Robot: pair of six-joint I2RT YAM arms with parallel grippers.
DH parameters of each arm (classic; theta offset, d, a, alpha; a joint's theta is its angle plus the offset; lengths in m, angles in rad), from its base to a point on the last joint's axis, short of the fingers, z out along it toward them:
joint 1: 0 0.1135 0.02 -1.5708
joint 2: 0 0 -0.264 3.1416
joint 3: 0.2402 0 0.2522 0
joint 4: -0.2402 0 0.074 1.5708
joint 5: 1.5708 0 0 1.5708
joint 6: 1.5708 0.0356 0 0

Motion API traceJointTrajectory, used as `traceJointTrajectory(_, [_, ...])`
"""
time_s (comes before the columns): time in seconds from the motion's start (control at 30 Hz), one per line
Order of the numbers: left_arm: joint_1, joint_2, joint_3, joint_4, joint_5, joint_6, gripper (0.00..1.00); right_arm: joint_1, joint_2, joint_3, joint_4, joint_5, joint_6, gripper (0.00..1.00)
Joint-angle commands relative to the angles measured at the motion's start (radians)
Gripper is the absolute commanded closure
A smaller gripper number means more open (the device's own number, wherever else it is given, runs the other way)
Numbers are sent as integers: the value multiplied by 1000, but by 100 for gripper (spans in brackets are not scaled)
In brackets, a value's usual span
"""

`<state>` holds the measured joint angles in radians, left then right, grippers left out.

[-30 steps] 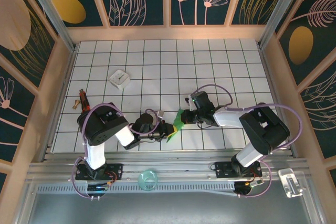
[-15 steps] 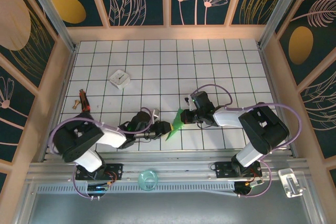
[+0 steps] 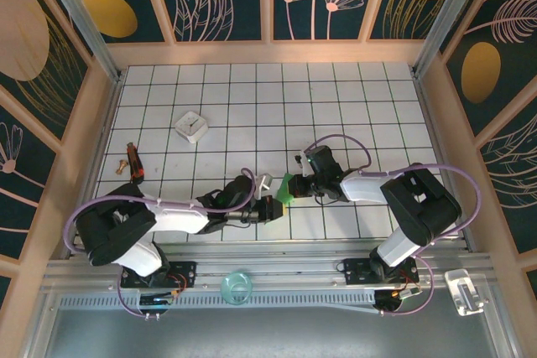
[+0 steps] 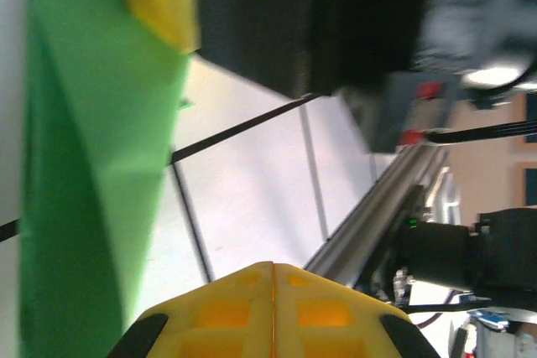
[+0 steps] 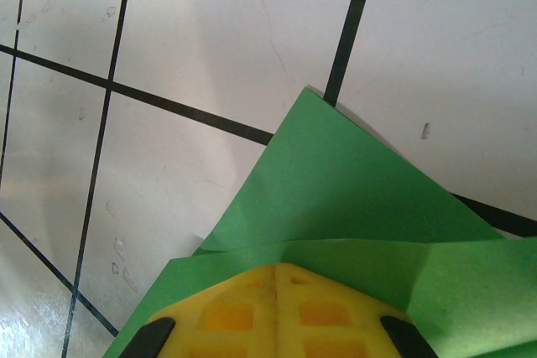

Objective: Fold a paper plane with a square sheet of paper (pick it up from the middle)
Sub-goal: Perform the fifth fold on the wing at the bottom-center of the table.

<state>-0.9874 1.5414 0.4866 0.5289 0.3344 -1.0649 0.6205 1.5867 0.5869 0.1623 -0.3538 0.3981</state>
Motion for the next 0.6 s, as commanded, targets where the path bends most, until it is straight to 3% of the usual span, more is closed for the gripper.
traceJointTrajectory(0.0, [10, 34, 14, -55, 18, 20, 92, -11, 55, -24, -89, 75, -16, 98])
traceJointTrajectory(0.57, [59, 51, -32, -31, 26, 17, 95, -12, 56, -22, -91, 73, -19, 98])
